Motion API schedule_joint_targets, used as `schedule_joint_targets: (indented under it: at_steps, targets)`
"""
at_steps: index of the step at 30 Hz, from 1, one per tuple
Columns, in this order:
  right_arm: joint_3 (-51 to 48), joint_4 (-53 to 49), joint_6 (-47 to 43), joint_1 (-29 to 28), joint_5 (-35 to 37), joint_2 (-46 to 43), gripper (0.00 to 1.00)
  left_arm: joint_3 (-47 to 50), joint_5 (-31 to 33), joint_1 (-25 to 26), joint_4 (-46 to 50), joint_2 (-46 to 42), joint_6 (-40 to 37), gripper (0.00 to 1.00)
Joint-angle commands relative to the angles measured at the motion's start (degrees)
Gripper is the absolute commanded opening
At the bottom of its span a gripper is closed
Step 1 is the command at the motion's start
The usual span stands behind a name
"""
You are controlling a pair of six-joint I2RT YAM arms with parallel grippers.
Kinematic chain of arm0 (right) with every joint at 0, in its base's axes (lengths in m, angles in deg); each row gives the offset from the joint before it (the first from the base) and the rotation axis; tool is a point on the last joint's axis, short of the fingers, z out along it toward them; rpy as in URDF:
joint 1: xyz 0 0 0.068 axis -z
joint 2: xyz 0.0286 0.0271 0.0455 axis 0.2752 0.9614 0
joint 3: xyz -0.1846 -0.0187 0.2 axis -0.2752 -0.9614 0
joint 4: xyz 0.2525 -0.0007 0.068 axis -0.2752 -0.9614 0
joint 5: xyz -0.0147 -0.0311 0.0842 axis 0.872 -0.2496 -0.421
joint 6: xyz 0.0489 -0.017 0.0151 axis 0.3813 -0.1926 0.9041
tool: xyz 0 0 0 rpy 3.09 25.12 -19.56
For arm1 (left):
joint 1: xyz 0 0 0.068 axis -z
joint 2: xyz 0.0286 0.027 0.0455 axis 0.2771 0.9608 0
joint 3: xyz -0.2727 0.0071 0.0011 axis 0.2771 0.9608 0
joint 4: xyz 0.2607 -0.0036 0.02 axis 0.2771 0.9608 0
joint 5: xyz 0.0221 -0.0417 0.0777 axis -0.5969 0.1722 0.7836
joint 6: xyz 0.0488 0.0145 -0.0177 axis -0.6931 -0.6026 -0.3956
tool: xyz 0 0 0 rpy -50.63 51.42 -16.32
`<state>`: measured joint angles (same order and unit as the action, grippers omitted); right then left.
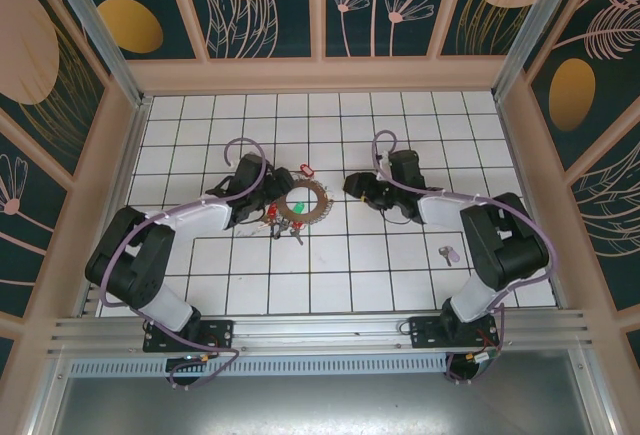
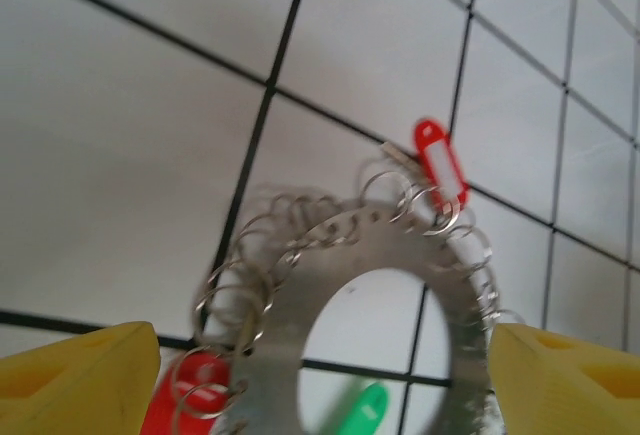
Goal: Put the keys on the keyring
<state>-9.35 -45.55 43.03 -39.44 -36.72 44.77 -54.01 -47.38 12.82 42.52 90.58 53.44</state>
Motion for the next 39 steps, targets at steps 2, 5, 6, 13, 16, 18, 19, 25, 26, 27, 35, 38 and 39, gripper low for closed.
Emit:
schedule_joint_targets:
  at_steps: [2, 5, 6, 13, 16, 18, 19, 25, 26, 27, 35, 38, 39]
  targets:
    - [2.0, -2.1, 3.2, -2.3, -1.9, 2.1, 0.56, 0.1, -2.7, -0.2, -0.8, 2.1, -0.5, 0.83]
    - [3.2, -2.8, 4.1, -3.5, -1.8, 4.0, 0.53, -0.7, -3.7, -0.3, -1.4, 4.1, -0.8, 0.81]
    - [3.5, -2.6, 4.7, -3.8, -2.0, 4.6, 0.53, -1.1, -4.0, -0.3, -1.5, 4.7, -0.9, 0.81]
    - [4.9, -2.7, 6.6, -5.4, -1.0, 7.7, 0.51, -2.0, -4.7, -0.3, -1.3, 6.6, -1.9, 0.76]
    - [5.5, -2.3, 7.6, -5.5, -0.6, 8.9, 0.49, -2.0, -5.4, -0.3, -1.3, 7.0, -2.6, 0.73]
    - [5.7, -2.1, 8.2, -5.5, -0.2, 9.7, 0.49, -2.0, -5.7, -0.3, -1.4, 7.1, -3.0, 0.71]
    - [6.0, -2.3, 8.5, -5.5, 0.1, 10.2, 0.50, -2.0, -6.0, -0.3, -1.5, 7.0, -3.2, 0.70]
    - [7.4, -1.1, 9.8, -6.3, -0.5, 12.9, 0.49, -2.0, -6.9, -0.3, -1.8, 8.8, -4.2, 0.60]
    - [7.9, -1.3, 9.9, -6.5, -0.3, 13.3, 0.49, -2.1, -7.3, -0.3, -2.0, 9.1, -4.2, 0.59]
    - [8.3, -1.4, 10.1, -6.6, -0.1, 13.8, 0.49, -2.2, -7.8, -0.3, -2.1, 9.3, -4.4, 0.57]
    - [9.1, 3.6, 12.9, -6.7, -0.4, 17.2, 0.49, -2.1, -10.7, -0.3, -3.9, 11.1, -4.1, 0.47]
    - [8.6, 6.3, 13.1, -6.4, -0.8, 17.5, 0.49, -2.0, -10.8, -0.3, -3.9, 11.2, -4.2, 0.47]
    - [8.3, 7.2, 13.0, -6.3, -0.9, 17.5, 0.49, -1.9, -10.7, -0.3, -4.0, 11.3, -4.1, 0.46]
